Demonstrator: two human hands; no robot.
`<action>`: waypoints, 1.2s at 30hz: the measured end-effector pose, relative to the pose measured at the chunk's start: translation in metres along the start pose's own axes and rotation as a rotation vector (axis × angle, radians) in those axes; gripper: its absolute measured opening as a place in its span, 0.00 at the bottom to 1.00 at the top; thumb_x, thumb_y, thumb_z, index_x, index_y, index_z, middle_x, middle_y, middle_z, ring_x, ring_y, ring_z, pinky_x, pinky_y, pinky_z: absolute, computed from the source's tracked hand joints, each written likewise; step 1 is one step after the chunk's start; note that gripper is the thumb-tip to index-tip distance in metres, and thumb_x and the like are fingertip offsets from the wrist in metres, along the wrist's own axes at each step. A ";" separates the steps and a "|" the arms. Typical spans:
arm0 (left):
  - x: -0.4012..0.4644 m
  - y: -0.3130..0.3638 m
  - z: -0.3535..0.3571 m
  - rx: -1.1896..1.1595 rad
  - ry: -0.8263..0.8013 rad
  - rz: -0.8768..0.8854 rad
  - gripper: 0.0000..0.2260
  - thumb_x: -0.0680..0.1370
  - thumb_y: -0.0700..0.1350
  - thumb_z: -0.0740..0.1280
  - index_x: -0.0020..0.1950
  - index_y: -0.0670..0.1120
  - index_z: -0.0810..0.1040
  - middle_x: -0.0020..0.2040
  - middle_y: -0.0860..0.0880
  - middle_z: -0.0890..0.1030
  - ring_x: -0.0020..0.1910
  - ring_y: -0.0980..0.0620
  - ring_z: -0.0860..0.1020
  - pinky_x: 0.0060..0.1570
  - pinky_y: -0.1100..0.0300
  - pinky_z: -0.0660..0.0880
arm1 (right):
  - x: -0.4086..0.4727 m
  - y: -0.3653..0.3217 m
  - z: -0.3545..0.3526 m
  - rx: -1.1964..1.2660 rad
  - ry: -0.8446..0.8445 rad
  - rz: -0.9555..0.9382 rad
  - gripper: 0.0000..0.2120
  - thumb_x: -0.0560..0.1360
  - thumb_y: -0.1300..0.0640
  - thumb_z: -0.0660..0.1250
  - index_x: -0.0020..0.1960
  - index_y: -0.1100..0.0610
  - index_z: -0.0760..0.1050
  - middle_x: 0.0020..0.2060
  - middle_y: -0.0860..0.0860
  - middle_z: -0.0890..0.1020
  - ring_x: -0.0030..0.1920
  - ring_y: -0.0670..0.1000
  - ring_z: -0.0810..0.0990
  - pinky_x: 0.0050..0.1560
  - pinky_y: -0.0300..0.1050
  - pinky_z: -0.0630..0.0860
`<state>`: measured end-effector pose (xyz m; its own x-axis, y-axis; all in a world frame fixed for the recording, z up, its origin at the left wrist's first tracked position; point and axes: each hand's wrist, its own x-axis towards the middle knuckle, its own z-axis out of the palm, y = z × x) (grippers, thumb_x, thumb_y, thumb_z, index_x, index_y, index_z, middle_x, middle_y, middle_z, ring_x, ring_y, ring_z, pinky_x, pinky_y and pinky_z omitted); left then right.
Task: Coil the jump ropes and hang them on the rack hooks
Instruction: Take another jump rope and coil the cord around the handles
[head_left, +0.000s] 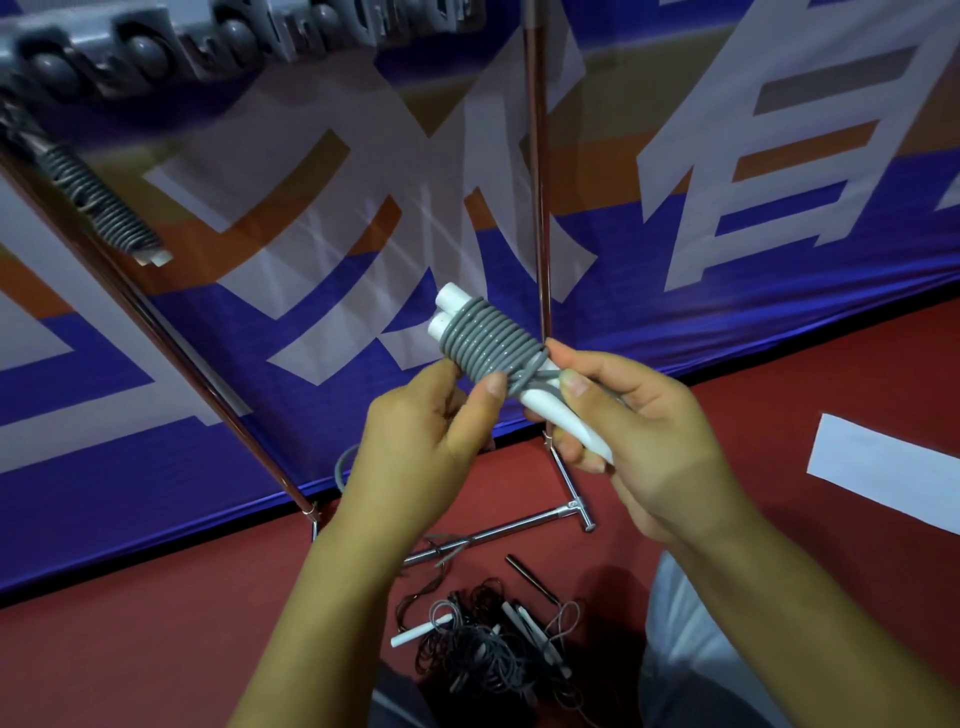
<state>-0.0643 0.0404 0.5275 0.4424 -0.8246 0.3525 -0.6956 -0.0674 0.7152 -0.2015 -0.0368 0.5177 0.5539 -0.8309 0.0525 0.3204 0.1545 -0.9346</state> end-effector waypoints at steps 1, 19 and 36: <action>0.001 0.002 -0.003 -0.015 -0.059 -0.046 0.22 0.76 0.63 0.61 0.35 0.44 0.74 0.27 0.49 0.78 0.25 0.58 0.72 0.27 0.69 0.66 | 0.000 0.002 0.000 0.009 0.026 0.006 0.12 0.78 0.66 0.61 0.54 0.53 0.78 0.34 0.55 0.83 0.24 0.47 0.72 0.23 0.34 0.67; 0.001 -0.009 -0.004 -0.897 -0.161 -0.177 0.09 0.71 0.39 0.65 0.38 0.48 0.85 0.32 0.48 0.82 0.26 0.56 0.72 0.31 0.66 0.71 | 0.005 -0.008 0.013 0.299 -0.001 0.121 0.10 0.78 0.65 0.60 0.56 0.61 0.76 0.34 0.60 0.82 0.25 0.45 0.70 0.23 0.32 0.63; 0.007 -0.013 0.006 -0.951 -0.105 -0.099 0.24 0.62 0.46 0.79 0.52 0.41 0.75 0.42 0.49 0.84 0.38 0.56 0.81 0.38 0.64 0.77 | 0.018 -0.012 -0.001 0.245 -0.212 0.529 0.03 0.72 0.63 0.65 0.45 0.60 0.75 0.34 0.57 0.81 0.25 0.45 0.74 0.19 0.31 0.66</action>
<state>-0.0556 0.0317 0.5172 0.3890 -0.8890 0.2416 0.1131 0.3063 0.9452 -0.1959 -0.0544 0.5292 0.8185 -0.4879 -0.3034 0.1142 0.6557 -0.7464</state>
